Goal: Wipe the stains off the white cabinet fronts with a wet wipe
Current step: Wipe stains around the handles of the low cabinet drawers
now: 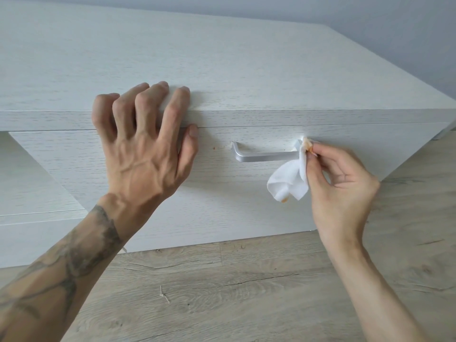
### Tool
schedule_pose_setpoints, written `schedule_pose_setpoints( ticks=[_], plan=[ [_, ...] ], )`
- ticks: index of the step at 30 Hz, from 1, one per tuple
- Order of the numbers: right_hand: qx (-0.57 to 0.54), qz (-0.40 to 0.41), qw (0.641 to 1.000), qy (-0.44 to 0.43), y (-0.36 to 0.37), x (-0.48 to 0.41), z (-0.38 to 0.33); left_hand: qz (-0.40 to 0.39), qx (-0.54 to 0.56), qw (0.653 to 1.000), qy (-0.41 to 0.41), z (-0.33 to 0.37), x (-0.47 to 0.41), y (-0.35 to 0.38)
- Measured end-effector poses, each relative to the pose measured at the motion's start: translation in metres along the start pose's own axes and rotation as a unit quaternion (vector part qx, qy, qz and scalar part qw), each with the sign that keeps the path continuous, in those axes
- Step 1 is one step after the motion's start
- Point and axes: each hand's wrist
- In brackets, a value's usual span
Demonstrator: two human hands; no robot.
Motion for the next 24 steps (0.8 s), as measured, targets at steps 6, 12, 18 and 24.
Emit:
schedule_pose_setpoints(
  ticks=[6, 12, 18, 24],
  plan=[
    [0.022, -0.016, 0.999, -0.036, -0.008, 0.004, -0.005, -0.002, 0.002, 1.000, 0.000, 0.000, 0.001, 0.000],
    [0.011, -0.011, 0.999, -0.035, -0.004, 0.005, 0.000, -0.005, 0.001, 1.000, -0.001, -0.001, 0.001, 0.001],
    [0.029, -0.015, 0.998, -0.061, 0.001, -0.005, 0.000, -0.003, 0.001, 1.000, 0.002, 0.000, 0.001, 0.002],
    [0.075, -0.044, 0.985, -0.151, -0.014, -0.001, -0.004, 0.000, 0.000, 1.000, 0.002, -0.001, 0.002, 0.003]
  ],
)
Point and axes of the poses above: each hand's wrist, its own x-axis away from the middle knuckle, its own y-axis out of the palm, z = x × y, and after that the axes turned 8 degrees about z, right-handed
